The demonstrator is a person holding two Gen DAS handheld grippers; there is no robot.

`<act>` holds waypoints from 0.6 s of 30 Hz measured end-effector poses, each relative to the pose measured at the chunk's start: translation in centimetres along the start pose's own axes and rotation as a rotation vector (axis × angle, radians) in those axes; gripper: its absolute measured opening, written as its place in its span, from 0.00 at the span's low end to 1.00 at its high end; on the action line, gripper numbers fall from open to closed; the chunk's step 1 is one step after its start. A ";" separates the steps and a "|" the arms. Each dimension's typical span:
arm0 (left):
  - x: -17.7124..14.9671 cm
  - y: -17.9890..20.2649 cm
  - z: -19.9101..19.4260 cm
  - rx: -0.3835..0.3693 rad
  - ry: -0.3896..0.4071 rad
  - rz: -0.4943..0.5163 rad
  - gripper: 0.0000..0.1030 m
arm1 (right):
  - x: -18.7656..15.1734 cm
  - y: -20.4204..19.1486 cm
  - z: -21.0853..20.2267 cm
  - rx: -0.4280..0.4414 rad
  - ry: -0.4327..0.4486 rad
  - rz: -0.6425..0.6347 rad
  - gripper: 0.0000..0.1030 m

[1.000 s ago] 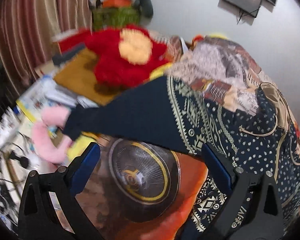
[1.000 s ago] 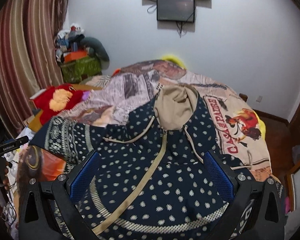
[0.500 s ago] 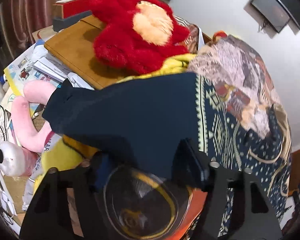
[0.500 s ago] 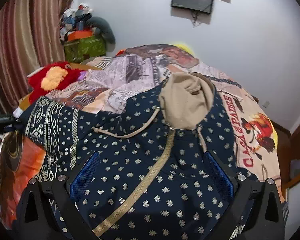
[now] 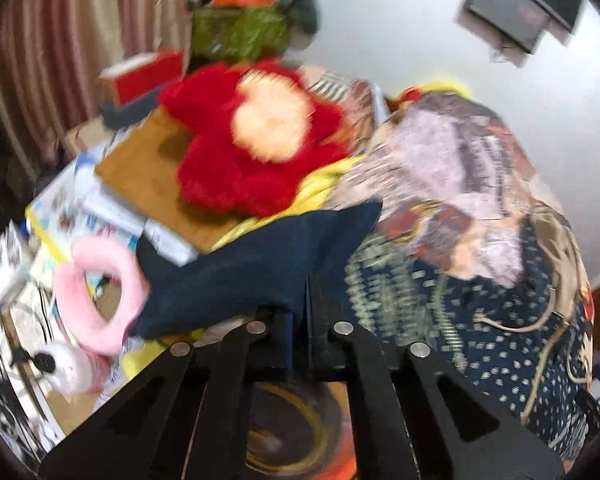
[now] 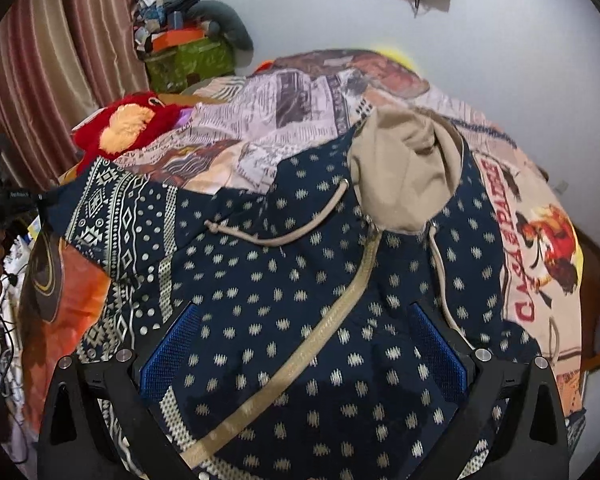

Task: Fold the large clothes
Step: 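Grasp the navy hoodie sleeve cuff with the left gripper and lift it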

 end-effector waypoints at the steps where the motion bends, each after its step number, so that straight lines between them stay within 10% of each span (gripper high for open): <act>1: 0.3 1.2 -1.0 0.000 0.021 0.028 0.03 | -0.2 0.2 -0.3 -0.002 -0.002 0.000 1.00; 9: 0.9 12.5 -6.1 -0.076 0.127 0.232 0.03 | -1.2 1.9 -4.0 -0.070 0.032 -0.034 1.00; 18: -5.7 25.6 -4.1 -0.158 0.059 0.495 0.03 | -3.1 5.4 -7.0 -0.074 0.080 0.011 1.00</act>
Point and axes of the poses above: each gripper's, at about its wrist camera, not at the fingertips, and z roughly the way its jaws point, y to its right, x to its top, the point moved 8 cm from there along z, roughly the way its jaws point, and after that the axes turned 8 degrees about -y, right-handed, at the moved point
